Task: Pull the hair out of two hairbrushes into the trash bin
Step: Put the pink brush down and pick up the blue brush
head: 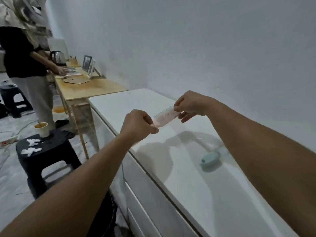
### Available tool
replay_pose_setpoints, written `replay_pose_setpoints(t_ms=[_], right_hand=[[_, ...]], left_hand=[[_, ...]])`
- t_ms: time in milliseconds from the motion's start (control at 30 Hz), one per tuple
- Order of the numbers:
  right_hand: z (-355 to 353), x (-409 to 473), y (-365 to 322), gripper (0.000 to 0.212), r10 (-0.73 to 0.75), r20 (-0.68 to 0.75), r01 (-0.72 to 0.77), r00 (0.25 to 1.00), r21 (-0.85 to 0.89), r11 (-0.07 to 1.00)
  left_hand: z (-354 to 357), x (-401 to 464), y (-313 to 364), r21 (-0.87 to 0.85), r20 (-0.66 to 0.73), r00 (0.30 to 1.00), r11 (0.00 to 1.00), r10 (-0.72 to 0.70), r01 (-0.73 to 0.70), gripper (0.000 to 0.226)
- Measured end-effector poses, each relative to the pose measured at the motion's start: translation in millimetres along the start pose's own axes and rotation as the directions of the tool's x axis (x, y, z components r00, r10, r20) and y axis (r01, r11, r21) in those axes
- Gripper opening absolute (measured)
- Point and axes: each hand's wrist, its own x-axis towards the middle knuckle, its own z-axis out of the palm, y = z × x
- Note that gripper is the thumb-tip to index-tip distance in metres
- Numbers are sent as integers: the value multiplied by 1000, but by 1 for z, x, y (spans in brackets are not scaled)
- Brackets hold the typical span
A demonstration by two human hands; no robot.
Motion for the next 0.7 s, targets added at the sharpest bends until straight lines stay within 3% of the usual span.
replay_pose_setpoints(t_ms=[233, 433, 600, 700], right_hand=[[-42, -4, 71, 27, 69, -106, -90, 992, -209, 974], [-52, 0, 107, 39, 11, -142, -67, 990, -392, 918], [-66, 0, 122, 36, 46, -91, -76, 995, -361, 929], [-82, -9, 125, 37, 101, -32, -106, 994, -336, 936]], left_hand=[[85, 17, 36, 102, 107, 993, 993, 49, -60, 24], [123, 21, 43, 164, 138, 989, 983, 60, -82, 27], [133, 26, 47, 237, 161, 985, 966, 69, -106, 36], [135, 18, 58, 392, 80, 975, 893, 208, -222, 41]])
